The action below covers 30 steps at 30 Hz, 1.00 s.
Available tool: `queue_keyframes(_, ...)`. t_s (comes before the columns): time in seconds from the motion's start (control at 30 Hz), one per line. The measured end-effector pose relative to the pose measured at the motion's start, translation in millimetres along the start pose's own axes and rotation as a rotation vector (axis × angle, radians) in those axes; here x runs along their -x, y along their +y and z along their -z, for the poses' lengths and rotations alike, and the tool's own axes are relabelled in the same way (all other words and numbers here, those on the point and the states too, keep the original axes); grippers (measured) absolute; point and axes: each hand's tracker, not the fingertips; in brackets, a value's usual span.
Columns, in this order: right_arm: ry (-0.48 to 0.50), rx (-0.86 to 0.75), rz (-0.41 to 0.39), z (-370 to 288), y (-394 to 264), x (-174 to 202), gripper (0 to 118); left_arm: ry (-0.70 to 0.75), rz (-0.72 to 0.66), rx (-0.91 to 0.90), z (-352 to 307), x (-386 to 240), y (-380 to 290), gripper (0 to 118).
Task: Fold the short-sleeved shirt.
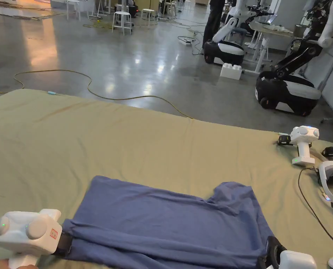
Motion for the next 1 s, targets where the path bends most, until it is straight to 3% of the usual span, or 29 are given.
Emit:
queue_keyframes(0.13,-0.015,0.039,-0.001,4,-10,-9,0,0.051,0.017,-0.025,-23,-17,-3,64)
queue_keyframes(0.2,-0.024,0.063,0.006,7,-14,-15,0,0.082,0.037,-0.039,-25,-25,-10,59)
queue_keyframes(0.27,-0.047,0.123,0.02,14,-19,-26,0,0.062,0.085,-0.056,-22,-29,-9,27)
queue_keyframes(0.33,-0.075,0.199,0.019,28,-25,-39,0,0.046,0.103,-0.054,-23,-33,-14,7)
queue_keyframes(0.37,-0.091,0.261,0.017,37,-29,-48,7,0.034,0.107,-0.052,-25,-33,-16,7)
queue_keyframes(0.4,-0.106,0.303,0.028,46,-33,-56,21,0.035,0.116,-0.061,-33,-45,-29,7)
queue_keyframes(0.43,-0.088,0.365,0.032,58,-39,-65,47,0.039,0.12,-0.092,-38,-45,-34,7)
queue_keyframes(0.47,-0.06,0.424,0.043,68,-44,-74,61,0.03,0.118,-0.101,-42,-44,-37,7)
queue_keyframes(0.5,-0.038,0.458,0.056,79,-53,-84,66,0.033,0.112,-0.114,-45,-42,-41,7)
queue_keyframes(0.77,0.068,0.765,-0.01,150,-103,-104,65,-0.006,0.084,-0.156,-49,-19,-46,7)
queue_keyframes(0.83,0.108,0.824,0.014,160,-114,-102,59,-0.016,0.072,-0.168,-44,-20,-46,7)
queue_keyframes(0.87,0.089,0.802,0.006,159,-115,-100,54,-0.017,0.069,-0.167,-44,-20,-46,7)
queue_keyframes(0.93,0.104,0.781,-0.007,151,-108,-96,11,-0.021,0.063,-0.172,-42,-18,-46,7)
queue_keyframes(1.0,0.19,0.775,0.042,151,-106,-94,10,-0.024,0.057,-0.183,-43,-18,-46,7)
